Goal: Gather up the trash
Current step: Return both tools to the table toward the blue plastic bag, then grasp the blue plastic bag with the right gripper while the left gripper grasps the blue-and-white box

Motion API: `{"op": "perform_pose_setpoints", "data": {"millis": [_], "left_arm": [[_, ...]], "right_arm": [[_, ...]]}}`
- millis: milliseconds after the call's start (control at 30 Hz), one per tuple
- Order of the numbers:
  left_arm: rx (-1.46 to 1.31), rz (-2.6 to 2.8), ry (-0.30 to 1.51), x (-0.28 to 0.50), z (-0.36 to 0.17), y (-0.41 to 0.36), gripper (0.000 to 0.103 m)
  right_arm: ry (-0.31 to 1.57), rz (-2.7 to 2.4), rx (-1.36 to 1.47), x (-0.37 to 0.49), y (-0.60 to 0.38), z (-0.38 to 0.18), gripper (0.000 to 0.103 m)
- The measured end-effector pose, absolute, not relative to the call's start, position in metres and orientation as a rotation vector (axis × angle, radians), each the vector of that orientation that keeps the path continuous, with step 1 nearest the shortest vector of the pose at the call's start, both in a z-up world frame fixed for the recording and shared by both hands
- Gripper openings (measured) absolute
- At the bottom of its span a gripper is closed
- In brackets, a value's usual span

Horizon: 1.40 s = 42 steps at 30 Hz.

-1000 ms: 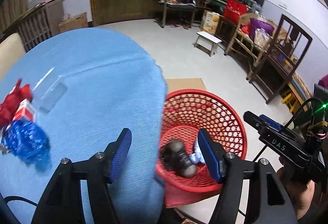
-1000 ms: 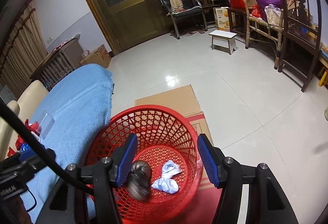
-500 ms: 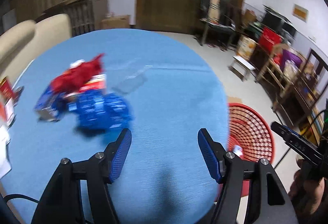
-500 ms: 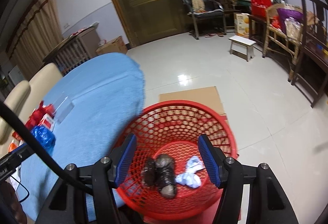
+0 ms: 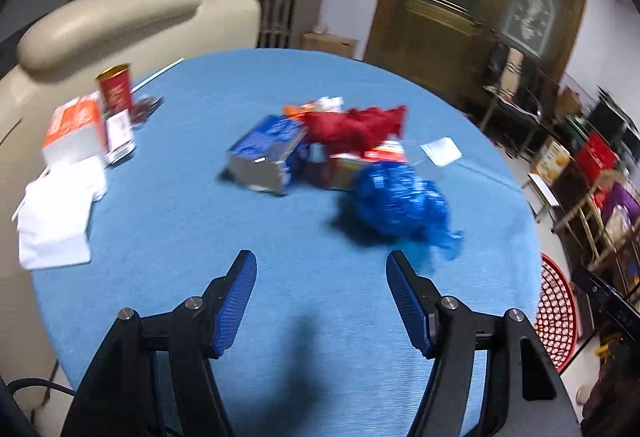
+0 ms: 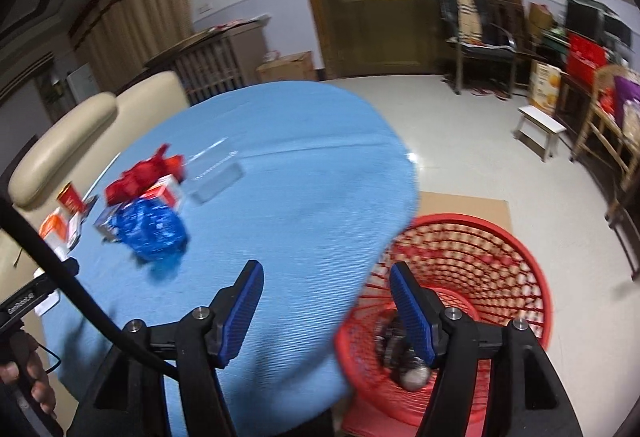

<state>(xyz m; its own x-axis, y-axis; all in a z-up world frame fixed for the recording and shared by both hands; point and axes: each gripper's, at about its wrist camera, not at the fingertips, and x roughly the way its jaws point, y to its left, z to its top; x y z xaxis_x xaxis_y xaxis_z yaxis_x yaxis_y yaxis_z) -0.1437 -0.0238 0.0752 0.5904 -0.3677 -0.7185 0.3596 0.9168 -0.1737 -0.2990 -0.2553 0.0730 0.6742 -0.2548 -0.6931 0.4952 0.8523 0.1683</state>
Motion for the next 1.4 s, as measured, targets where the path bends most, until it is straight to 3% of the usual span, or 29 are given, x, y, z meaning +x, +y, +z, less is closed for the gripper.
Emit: {"op": "perform_pose_setpoints", "data": {"millis": [633,1400], "left_arm": [[-0.074,-0.329,0.86,-0.132,0.058,0.018,0.068],[-0.106,-0.29,0.887,-0.108,0.045,0.033,0.068]], "right_arm": [[0.798,-0.15,0.141,-0.199,-0.157,0.071,0.071],[0.88,-0.05,-0.018,-0.082,-0.116,0.036,0.071]]}}
